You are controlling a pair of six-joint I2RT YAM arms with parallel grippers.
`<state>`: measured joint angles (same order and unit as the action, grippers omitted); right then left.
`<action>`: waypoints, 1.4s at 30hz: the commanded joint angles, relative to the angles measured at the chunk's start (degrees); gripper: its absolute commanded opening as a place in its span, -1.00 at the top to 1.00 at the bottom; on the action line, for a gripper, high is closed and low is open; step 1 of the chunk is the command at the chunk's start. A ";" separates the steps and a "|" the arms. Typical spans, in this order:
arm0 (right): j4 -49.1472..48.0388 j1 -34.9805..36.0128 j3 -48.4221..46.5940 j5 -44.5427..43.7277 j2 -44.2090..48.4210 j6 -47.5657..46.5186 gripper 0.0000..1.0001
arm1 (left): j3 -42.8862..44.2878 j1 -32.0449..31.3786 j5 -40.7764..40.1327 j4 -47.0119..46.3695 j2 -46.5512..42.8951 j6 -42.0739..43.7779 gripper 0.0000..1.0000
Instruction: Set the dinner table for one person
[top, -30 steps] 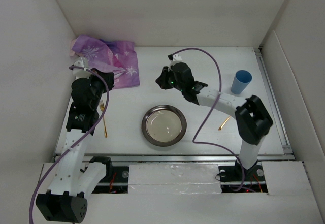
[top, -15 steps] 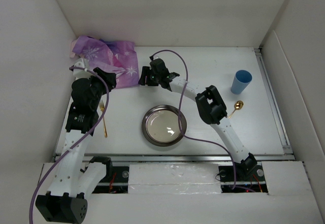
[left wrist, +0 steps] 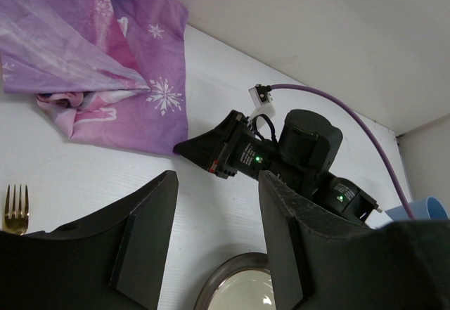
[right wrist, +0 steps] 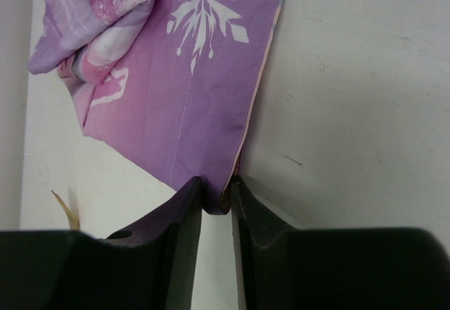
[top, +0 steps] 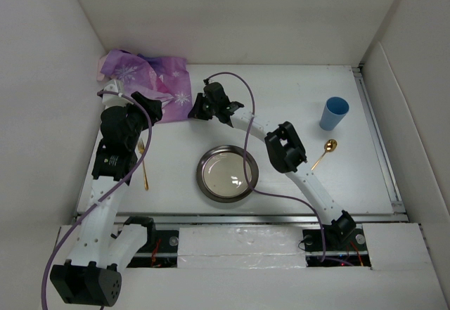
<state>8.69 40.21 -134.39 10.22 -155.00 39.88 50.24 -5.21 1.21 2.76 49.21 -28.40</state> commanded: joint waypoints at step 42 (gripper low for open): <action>-35.14 -23.59 58.19 5.16 37.84 0.29 1.00 | 20.52 -31.17 -26.16 0.05 54.67 -5.96 0.13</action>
<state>-22.09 16.62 -75.85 14.68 -119.87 40.93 72.29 -34.87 -20.95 2.37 105.36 -34.74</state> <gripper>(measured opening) 0.021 0.433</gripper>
